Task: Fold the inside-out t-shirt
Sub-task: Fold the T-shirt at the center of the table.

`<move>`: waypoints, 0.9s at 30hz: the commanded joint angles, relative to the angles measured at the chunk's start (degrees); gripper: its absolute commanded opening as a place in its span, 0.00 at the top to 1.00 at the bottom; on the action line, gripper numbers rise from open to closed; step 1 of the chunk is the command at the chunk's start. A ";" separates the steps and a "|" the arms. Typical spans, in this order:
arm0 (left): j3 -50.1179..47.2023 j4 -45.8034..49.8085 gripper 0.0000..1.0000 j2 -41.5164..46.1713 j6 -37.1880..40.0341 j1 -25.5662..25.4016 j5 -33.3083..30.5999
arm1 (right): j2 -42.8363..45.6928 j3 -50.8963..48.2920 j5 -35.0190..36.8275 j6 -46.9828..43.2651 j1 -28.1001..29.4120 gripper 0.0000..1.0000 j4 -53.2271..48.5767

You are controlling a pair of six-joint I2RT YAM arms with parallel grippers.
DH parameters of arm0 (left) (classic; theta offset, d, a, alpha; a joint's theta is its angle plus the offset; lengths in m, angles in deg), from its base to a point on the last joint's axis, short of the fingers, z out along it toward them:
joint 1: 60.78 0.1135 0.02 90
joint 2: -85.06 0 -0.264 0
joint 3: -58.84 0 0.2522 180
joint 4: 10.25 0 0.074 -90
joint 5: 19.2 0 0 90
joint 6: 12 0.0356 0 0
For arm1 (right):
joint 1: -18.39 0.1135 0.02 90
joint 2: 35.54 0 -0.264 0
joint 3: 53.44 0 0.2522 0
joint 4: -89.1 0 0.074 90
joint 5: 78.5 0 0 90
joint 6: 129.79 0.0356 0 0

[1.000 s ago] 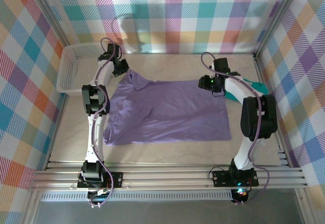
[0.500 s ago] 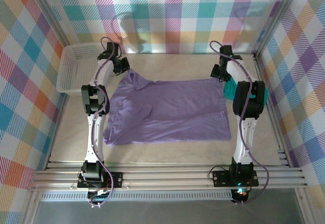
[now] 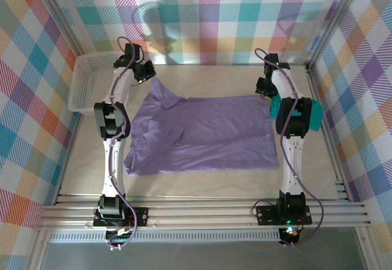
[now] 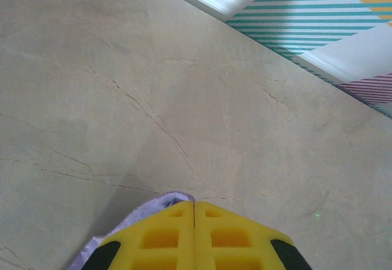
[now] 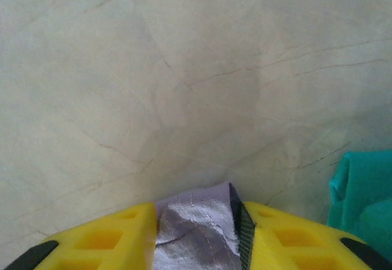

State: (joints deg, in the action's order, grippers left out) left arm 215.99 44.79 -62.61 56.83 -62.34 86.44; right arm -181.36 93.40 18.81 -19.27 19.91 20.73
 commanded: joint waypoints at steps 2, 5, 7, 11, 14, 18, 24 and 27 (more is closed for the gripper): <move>-0.56 0.65 1.00 4.23 0.06 0.35 1.62 | -1.57 1.26 -1.87 0.38 -0.42 0.77 -1.73; -0.62 2.91 1.00 5.70 -0.49 0.41 2.34 | -1.40 1.57 -2.49 -0.44 -0.59 0.84 -1.17; -1.21 5.00 1.00 7.23 -0.97 0.32 3.56 | -0.68 1.34 -2.36 -1.52 -0.57 0.88 -0.73; -10.50 4.62 1.00 15.23 -4.38 0.24 5.63 | 4.28 -4.07 -2.52 -4.69 -0.58 0.94 4.33; -22.38 -0.02 1.00 25.04 -8.75 0.20 5.92 | 11.39 -13.27 -3.23 -7.40 -0.62 0.96 11.74; -37.37 -4.33 1.00 38.02 -13.59 0.31 5.59 | 22.19 -27.80 -6.38 -11.59 -0.57 0.96 22.74; -51.44 0.91 1.00 53.81 -14.29 1.68 3.72 | 34.26 -43.16 -6.76 -15.33 -1.08 0.98 29.74; -56.65 2.47 1.00 59.89 -14.86 2.59 6.44 | 38.87 -48.97 -6.67 -15.83 -1.41 0.98 32.21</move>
State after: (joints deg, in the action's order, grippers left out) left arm 163.45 44.57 -6.57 43.85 -61.14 90.98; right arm -145.58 48.59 13.12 -32.54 19.26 47.73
